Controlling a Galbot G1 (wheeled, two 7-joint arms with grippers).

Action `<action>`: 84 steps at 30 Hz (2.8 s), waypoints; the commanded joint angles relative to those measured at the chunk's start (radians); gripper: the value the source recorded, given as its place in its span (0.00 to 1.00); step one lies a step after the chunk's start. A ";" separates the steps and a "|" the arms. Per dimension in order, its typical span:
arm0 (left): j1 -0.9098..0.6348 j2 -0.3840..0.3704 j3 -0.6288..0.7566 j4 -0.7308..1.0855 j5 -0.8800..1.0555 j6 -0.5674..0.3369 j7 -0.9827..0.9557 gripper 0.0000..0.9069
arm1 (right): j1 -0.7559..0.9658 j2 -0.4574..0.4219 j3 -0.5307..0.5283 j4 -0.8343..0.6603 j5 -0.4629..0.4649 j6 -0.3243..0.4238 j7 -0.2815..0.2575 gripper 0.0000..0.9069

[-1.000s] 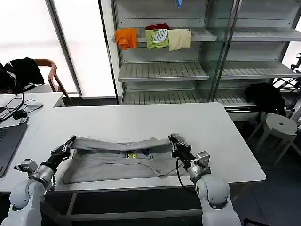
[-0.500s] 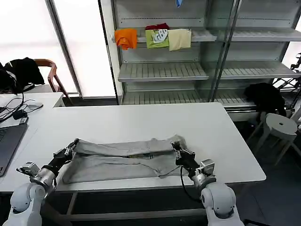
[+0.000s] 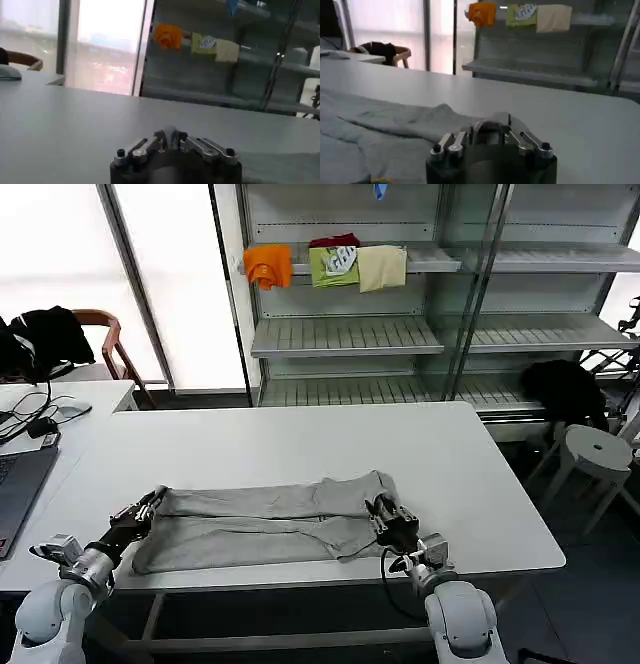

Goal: Fold and organize the clothes.

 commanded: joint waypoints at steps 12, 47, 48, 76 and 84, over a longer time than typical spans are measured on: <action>0.142 -0.120 0.024 -0.242 0.177 0.072 -0.356 1.00 | 0.079 -0.018 0.101 0.139 0.328 0.133 0.196 1.00; 0.100 -0.169 0.079 -0.197 0.246 0.136 -0.358 0.01 | 0.078 -0.011 0.078 0.111 0.267 0.148 0.191 1.00; 0.100 -0.171 0.080 -0.193 0.246 0.132 -0.359 0.01 | 0.077 -0.011 0.078 0.110 0.268 0.148 0.192 1.00; -0.006 0.236 -0.218 -0.081 0.501 -0.037 -0.115 0.00 | 0.059 -0.029 0.087 0.116 0.270 0.154 0.207 1.00; -0.045 0.304 -0.253 -0.101 0.458 0.002 -0.072 0.00 | 0.050 -0.026 0.083 0.095 0.246 0.170 0.205 1.00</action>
